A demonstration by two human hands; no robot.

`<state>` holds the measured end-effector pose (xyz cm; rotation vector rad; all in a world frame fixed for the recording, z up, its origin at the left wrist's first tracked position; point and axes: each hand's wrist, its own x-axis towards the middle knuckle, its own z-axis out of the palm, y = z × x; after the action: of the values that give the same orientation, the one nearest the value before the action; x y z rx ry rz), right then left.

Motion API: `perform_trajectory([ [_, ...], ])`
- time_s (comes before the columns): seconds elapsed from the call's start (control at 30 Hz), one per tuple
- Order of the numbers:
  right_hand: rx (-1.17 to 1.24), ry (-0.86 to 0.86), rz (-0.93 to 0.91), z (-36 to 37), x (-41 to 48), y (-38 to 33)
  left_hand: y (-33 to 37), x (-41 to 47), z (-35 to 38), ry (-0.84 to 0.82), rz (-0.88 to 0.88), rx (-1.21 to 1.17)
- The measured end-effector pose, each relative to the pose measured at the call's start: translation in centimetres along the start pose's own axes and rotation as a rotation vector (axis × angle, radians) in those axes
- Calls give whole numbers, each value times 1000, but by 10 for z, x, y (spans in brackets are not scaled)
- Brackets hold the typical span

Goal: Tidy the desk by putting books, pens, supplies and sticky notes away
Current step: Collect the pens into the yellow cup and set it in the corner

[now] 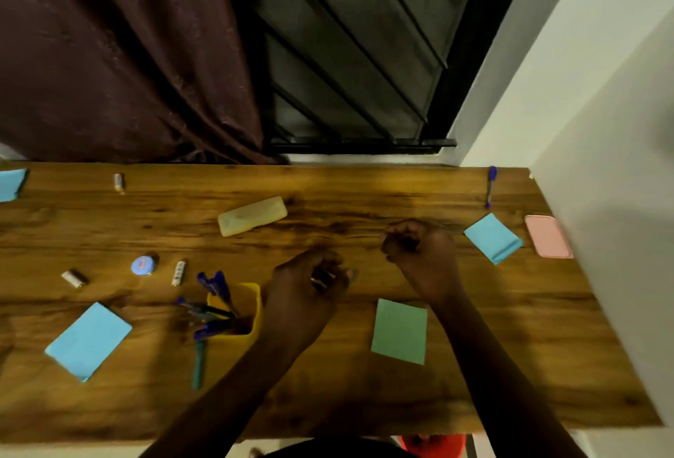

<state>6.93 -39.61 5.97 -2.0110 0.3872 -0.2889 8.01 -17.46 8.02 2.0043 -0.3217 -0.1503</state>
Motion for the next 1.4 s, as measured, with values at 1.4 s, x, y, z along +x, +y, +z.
perform_trajectory([
  [1.4,-163,-15,248,-73,126,97,27,75,75,-78,33,150],
])
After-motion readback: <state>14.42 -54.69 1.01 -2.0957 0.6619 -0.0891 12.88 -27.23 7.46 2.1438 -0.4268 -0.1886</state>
